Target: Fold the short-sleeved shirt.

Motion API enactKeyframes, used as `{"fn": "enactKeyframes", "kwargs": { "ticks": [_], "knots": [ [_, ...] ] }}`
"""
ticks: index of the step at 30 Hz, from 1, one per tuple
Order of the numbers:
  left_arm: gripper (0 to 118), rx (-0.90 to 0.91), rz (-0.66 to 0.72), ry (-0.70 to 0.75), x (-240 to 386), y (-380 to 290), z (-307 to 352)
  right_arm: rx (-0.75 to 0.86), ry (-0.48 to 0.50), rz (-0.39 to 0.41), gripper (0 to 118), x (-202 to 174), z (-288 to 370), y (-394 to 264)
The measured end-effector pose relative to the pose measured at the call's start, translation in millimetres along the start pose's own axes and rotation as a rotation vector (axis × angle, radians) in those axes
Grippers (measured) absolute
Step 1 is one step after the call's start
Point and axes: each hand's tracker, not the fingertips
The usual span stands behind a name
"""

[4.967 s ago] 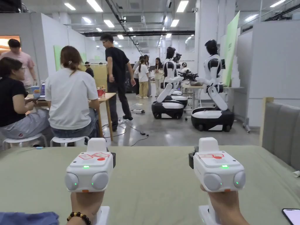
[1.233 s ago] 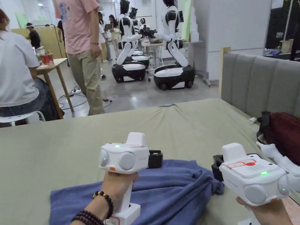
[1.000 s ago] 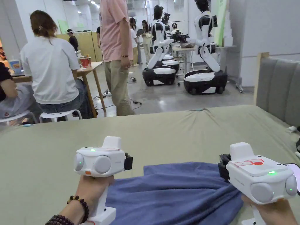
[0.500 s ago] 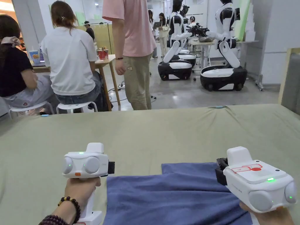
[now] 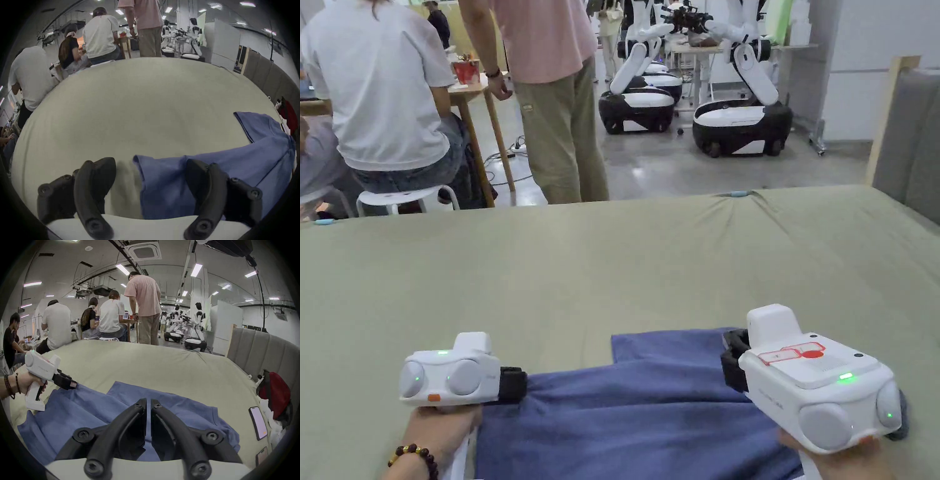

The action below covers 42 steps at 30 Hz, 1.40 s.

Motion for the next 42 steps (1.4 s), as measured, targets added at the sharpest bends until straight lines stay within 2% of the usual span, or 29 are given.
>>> {"fn": "enactKeyframes", "kwargs": {
  "ticks": [1,2,3,6,9,15,17,19,20,22,27,31,36,38,39,40,42],
  "knots": [
    [54,0.019,-0.009,-0.005,-1.1,1.6,4.4,-0.003,-0.002,0.004,6,-1.1,-0.3,-1.3],
    [23,0.021,-0.017,-0.032,-1.9,3.0,8.2,-0.005,-0.001,0.009,7,-1.2,-1.3,-1.7],
    [2,0.033,-0.013,-0.050,-2.0,5.0,14.6,-0.008,-0.002,0.012,7,-1.1,-1.5,-1.5],
    [2,0.042,-0.026,-0.050,5.7,8.8,31.3,-0.016,-0.020,0.008,7,0.6,4.8,1.6],
    [2,0.063,-0.045,-0.068,13.1,13.3,52.9,-0.006,-0.025,-0.034,7,16.2,24.8,8.5],
    [2,0.144,-0.027,-0.090,21.9,29.2,95.4,-0.078,-0.165,-0.128,9,85.9,70.5,11.2],
    [2,0.165,-0.026,-0.096,37.8,25.8,113.0,-0.127,-0.209,-0.144,32,109.8,80.4,2.4],
    [2,0.177,-0.025,-0.102,46.9,24.4,118.6,-0.185,-0.260,-0.138,68,134.8,91.6,-10.6],
    [2,0.179,-0.027,-0.098,53.7,22.4,121.6,-0.195,-0.281,-0.135,73,142.8,93.9,-18.3],
    [2,0.177,-0.026,-0.088,63.8,21.0,121.9,-0.239,-0.307,-0.143,73,164.3,93.2,-36.4],
    [2,0.156,-0.025,-0.092,80.6,21.1,115.3,-0.319,-0.285,-0.176,73,189.2,80.9,-73.3],
    [2,0.145,-0.033,-0.087,86.8,22.3,107.1,-0.356,-0.233,-0.186,73,187.9,56.1,-89.1],
    [2,0.132,-0.031,-0.069,82.6,22.1,98.0,-0.366,-0.150,-0.127,72,169.3,10.4,-82.1],
    [2,0.117,-0.035,-0.061,81.4,21.7,96.3,-0.367,-0.136,-0.100,54,162.2,-2.0,-77.4],
    [2,0.116,-0.040,-0.057,81.3,21.3,96.3,-0.364,-0.115,-0.077,38,158.5,-5.3,-73.6],
    [2,0.116,-0.044,-0.056,79.1,20.7,96.0,-0.361,-0.088,-0.055,14,155.2,-7.3,-70.3],
    [2,0.118,-0.043,-0.050,77.1,20.6,98.5,-0.350,-0.092,-0.044,10,147.6,-7.9,-65.8]
  ]
}}
